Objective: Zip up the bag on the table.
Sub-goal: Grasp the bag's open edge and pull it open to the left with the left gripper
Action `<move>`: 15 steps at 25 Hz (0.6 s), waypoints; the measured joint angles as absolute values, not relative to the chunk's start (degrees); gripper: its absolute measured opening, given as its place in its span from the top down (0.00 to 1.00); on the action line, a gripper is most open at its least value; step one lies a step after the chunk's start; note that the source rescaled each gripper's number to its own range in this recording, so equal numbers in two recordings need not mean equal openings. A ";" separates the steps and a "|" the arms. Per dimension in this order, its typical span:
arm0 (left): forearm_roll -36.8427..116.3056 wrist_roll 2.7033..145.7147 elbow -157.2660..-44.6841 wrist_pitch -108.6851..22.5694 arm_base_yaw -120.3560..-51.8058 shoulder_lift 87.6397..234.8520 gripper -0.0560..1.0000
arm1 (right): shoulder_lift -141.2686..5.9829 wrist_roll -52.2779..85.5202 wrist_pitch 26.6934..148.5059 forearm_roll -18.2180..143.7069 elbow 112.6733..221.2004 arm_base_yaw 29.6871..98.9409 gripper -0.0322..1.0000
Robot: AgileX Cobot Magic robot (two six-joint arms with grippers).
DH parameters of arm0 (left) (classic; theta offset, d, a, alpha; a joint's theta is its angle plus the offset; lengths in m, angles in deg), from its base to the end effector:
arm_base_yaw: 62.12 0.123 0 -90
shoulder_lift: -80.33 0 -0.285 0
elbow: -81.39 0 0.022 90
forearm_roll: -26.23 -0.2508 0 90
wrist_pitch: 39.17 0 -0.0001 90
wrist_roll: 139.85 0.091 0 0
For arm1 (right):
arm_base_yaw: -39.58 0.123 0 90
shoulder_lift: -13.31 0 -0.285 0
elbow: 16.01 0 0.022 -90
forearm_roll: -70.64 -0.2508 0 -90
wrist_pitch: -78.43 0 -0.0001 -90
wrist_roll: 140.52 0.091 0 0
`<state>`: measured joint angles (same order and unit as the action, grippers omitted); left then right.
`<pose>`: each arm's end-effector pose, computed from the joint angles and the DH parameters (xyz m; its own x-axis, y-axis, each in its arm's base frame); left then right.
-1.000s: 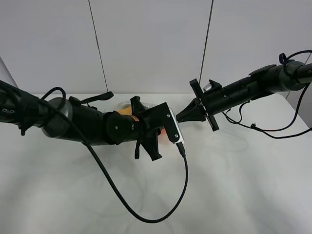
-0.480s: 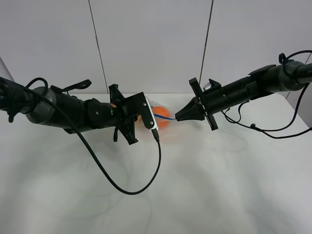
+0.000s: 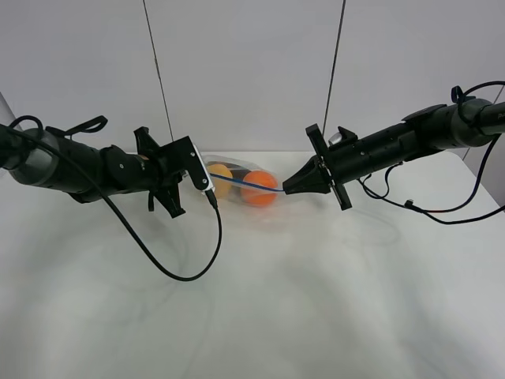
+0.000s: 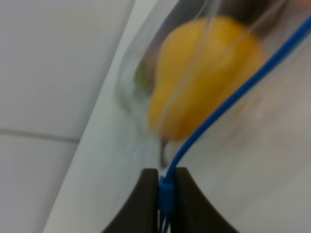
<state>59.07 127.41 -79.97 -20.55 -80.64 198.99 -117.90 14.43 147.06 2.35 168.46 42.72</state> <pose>0.3836 -0.1119 0.1568 -0.1354 0.9045 -0.4044 0.5069 0.4139 0.7561 0.4047 0.1011 0.1601 -0.9912 0.0959 0.0916 0.1269 0.4861 0.8646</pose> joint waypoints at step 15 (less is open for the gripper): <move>59.07 128.30 -79.97 -20.48 -76.01 198.99 0.95 | -117.90 14.43 147.12 2.87 168.46 42.72 0.97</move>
